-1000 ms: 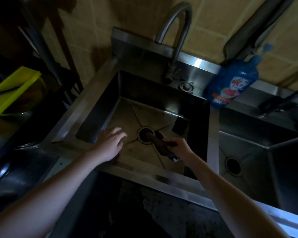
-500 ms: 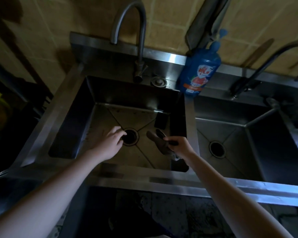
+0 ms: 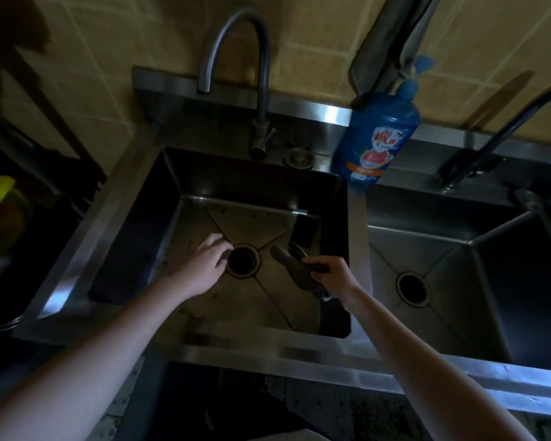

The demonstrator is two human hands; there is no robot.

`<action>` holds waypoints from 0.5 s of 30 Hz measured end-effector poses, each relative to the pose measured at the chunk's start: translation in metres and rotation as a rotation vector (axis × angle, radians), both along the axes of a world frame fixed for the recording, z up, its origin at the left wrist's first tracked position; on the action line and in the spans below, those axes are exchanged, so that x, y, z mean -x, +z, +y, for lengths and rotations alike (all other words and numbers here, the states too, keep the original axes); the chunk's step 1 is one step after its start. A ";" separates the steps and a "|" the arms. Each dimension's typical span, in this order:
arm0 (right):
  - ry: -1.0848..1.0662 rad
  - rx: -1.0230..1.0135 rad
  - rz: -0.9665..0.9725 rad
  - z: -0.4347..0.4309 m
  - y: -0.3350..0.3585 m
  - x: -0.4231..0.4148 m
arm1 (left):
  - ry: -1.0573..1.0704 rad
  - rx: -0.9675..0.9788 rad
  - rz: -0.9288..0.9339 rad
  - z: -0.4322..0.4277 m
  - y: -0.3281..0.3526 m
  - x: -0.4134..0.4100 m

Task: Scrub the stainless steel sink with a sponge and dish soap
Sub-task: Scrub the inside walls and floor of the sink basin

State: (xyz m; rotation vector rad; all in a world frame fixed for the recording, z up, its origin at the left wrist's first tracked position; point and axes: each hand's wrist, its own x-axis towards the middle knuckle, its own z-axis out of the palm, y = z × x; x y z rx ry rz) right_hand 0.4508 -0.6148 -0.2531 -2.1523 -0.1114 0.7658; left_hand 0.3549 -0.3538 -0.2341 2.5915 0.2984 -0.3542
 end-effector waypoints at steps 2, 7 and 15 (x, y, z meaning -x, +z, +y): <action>0.017 -0.020 -0.012 0.003 -0.001 -0.007 | 0.009 -0.006 0.004 0.002 0.000 -0.004; 0.056 -0.028 -0.017 0.013 -0.007 -0.025 | 0.031 -0.057 -0.004 0.009 -0.002 -0.014; 0.028 -0.025 0.007 0.027 -0.024 -0.040 | 0.056 -0.083 0.027 0.018 -0.010 -0.021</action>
